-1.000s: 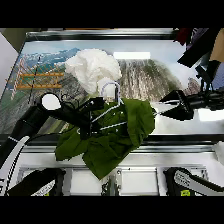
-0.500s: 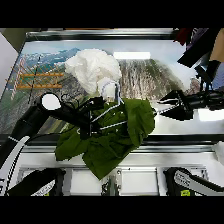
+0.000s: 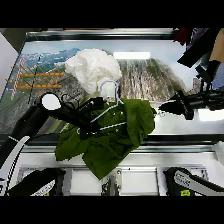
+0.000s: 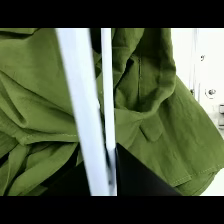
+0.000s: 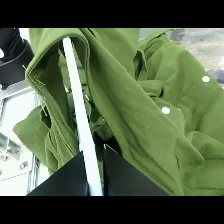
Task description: Fold the clothes and pants, and hang the long-sleeved shirts on hangers.
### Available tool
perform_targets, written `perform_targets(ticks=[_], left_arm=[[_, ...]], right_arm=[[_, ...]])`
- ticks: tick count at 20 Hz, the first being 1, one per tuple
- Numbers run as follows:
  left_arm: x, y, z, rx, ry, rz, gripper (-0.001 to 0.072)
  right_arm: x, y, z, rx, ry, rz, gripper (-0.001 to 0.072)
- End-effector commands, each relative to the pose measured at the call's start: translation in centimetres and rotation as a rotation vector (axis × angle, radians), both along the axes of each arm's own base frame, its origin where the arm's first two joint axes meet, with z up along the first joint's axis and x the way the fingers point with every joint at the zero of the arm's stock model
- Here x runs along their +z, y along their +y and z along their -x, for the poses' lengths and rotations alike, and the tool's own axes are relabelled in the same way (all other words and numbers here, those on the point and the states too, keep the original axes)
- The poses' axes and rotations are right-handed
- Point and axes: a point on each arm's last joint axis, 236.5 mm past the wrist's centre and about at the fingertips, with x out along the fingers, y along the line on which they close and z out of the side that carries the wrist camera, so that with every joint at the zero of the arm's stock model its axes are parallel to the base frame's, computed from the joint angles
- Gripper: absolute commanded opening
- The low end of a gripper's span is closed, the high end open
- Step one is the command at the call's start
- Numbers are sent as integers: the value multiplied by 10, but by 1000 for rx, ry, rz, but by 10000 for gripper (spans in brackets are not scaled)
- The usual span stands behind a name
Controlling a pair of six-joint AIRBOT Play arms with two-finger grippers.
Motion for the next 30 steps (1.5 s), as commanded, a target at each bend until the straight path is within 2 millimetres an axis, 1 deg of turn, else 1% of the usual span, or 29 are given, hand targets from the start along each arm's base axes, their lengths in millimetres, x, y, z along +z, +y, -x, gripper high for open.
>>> perform_targets(ticks=[1, 5, 6, 7, 8, 14, 17, 20, 23, 25, 27, 28, 30], left_arm=[[1, -1, -1, 4, -5, 6, 17], [0, 0, -2, 3, -8, -2, 19], [0, 0, -2, 3, -7, -2, 120], [0, 0, -2, 20, 3, -3, 369], [0, -1, -5, 55, 17, -5, 441], [4, 0, -5, 139, 73, -14, 442], [13, 10, -14, 241, 96, -5, 442], [25, 30, -28, 336, 81, 12, 442], [34, 43, -37, 411, 74, 26, 442], [46, 59, -55, 537, 54, 55, 442], [63, 84, -77, 721, 34, 101, 441], [71, 99, -83, 802, 30, 120, 441], [84, 120, -84, 908, 30, 139, 441]], right_arm=[[-1, 0, 0, -3, 6, 1, 15], [-1, 0, -1, -4, 6, 2, 13], [-1, 0, -1, -5, 5, 2, 12], [-1, 0, -1, -7, 5, 2, 11], [-1, 0, -1, -7, 5, 2, 11], [-1, 0, -1, -7, 5, 2, 9], [-1, 0, -3, -13, 3, 4, 9], [-1, 0, -3, -14, 3, 4, 8], [-1, 0, -3, -14, 2, 4, 8], [0, 0, -5, -22, -2, 0, 7], [11, 3, -12, -46, -21, -48, 7], [19, 5, -16, -60, -37, -80, 6], [36, 9, -26, -99, -74, -146, 6]])
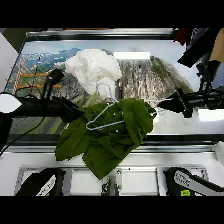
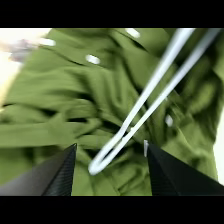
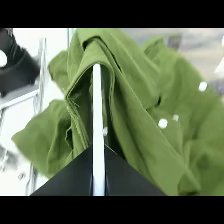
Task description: Fold the clothes and pants, and hang the long-sleeved shirts on hangers.
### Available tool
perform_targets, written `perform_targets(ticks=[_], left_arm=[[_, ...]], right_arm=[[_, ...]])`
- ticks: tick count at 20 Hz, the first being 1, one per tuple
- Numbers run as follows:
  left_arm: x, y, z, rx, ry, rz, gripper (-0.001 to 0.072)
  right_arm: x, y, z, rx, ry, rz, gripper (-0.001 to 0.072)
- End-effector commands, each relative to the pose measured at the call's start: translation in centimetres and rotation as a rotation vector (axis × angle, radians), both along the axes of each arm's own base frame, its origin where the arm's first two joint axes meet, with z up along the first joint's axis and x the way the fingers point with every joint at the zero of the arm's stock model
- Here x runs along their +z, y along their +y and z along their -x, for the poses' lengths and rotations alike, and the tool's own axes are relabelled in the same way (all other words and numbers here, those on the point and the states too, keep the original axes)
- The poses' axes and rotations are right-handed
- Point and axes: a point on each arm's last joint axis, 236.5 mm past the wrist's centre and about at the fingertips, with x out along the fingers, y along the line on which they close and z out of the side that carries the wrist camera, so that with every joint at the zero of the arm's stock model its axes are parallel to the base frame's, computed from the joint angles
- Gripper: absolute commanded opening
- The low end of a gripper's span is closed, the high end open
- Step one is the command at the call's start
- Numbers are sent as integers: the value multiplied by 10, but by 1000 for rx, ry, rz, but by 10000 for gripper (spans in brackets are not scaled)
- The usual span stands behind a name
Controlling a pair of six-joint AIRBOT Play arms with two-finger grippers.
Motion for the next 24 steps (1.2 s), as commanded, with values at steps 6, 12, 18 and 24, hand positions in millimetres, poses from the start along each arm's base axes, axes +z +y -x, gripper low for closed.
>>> perform_targets(ticks=[6, 12, 18, 24], left_arm=[[19, 51, 9, 371, 34, -54, 441], [-68, -30, 77, 367, 351, 26, 567], [-127, -99, 97, 370, 493, 19, 561], [-162, -109, 92, 507, 620, 7, 561]], right_arm=[[64, 6, -36, -161, -111, -228, 6], [71, 6, -39, -199, -142, -212, 6], [73, 6, -39, -203, -146, -210, 6], [73, 6, -40, -208, -135, -211, 6]])
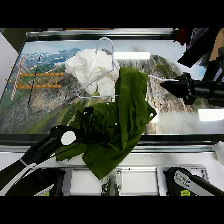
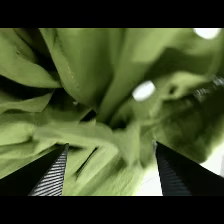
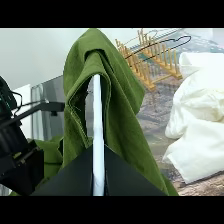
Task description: Fold the clothes and pants, and hang the long-sleeved shirts on hangers.
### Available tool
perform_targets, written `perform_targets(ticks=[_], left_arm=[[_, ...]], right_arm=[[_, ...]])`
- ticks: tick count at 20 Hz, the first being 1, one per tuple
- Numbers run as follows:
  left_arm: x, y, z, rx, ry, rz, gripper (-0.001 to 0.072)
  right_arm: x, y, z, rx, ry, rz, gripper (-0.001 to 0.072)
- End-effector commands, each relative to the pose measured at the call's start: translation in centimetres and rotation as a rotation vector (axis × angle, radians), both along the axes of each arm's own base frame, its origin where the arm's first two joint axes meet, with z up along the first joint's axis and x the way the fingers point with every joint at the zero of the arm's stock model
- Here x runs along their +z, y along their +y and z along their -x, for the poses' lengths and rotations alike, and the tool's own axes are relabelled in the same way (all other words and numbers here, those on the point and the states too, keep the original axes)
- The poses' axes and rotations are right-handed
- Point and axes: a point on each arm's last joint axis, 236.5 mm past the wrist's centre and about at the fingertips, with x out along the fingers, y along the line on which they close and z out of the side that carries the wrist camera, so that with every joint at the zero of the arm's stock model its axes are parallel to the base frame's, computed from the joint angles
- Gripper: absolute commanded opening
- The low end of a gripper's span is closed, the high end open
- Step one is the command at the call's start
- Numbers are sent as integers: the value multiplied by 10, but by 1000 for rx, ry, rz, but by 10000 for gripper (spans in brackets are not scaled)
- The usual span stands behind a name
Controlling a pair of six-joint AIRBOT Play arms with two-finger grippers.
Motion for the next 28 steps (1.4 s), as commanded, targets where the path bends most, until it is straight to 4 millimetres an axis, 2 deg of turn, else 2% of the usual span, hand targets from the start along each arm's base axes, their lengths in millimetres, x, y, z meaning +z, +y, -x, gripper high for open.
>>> perform_targets(ticks=[1, 2, 3, 5, 7, 10, 12, 15, 17, 20, 23, 28], left_arm=[[-10, -12, -11, 89, 19, 28, 560], [-10, -14, -18, 107, 1, 40, 516], [-11, -15, -22, 117, -8, 44, 330], [-17, -13, -25, 118, -10, 30, 20], [-14, 6, -36, 164, 5, 18, 17], [12, 61, -70, 272, -61, 15, 17], [27, 101, -85, 357, -91, 12, 17], [36, 143, -93, 427, -109, -1, 17], [41, 160, -96, 455, -128, -11, 17], [49, 174, -100, 472, -156, -18, 17], [52, 173, -101, 394, -126, -43, 17], [39, 161, -100, 264, 21, -70, 17]], right_arm=[[1, 0, 0, -2, -1, 1, 6], [1, 0, 0, -2, -1, 0, 6], [1, 0, 0, -2, 8, -2, 6], [1, 0, 0, -1, 9, -2, 6], [5, 2, 5, 5, 17, -4, 6], [15, 6, 17, 23, -18, 10, 6], [19, 8, 23, 24, -36, 23, 6], [23, 16, 30, 44, -24, 25, 6], [20, 26, 37, 76, -25, 50, 6], [13, 40, 49, 132, 2, 85, 6], [17, 47, 56, 153, -11, 85, 5], [37, 47, 44, 65, -71, 51, 5]])
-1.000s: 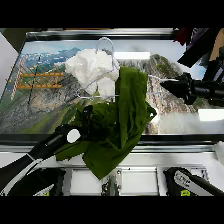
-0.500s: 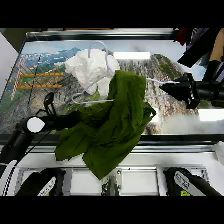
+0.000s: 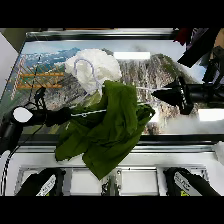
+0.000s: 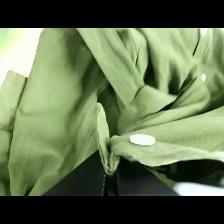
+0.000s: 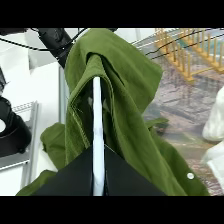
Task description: Fold the clothes and pants, and hang the long-sleeved shirts on hangers.
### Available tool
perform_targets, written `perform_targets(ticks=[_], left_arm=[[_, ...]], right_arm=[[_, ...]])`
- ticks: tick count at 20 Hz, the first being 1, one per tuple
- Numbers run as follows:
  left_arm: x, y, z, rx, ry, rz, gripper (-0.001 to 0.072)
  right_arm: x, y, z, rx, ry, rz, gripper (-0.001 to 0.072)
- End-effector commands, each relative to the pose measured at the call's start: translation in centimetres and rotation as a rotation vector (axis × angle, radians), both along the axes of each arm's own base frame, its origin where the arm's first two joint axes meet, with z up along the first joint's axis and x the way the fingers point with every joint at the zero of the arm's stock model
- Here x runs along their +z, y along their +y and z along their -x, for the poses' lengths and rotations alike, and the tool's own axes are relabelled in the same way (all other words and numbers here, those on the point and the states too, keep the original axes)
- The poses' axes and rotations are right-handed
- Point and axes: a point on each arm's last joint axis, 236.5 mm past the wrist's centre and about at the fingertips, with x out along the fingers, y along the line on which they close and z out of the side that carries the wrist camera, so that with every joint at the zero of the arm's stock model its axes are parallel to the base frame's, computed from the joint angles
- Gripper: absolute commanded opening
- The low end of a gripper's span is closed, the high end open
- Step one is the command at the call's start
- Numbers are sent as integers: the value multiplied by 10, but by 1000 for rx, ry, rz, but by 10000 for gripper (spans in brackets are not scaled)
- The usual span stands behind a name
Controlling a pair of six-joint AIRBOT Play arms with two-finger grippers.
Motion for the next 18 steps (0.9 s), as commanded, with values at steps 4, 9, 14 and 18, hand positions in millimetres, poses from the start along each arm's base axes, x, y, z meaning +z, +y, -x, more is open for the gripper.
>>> perform_targets(ticks=[4, 9, 14, 18], left_arm=[[9, -9, -18, -118, 33, -21, 17], [55, 14, -50, -98, -48, -31, 17], [78, 17, -40, -194, -40, -47, 17], [99, 14, -32, -242, -38, -50, 17]], right_arm=[[-5, 1, 4, -15, 17, 50, 5], [-9, 1, 9, 1, 17, 72, 5], [-19, -4, -4, -58, 4, 122, 5], [-20, -5, -9, -74, 5, 122, 5]])
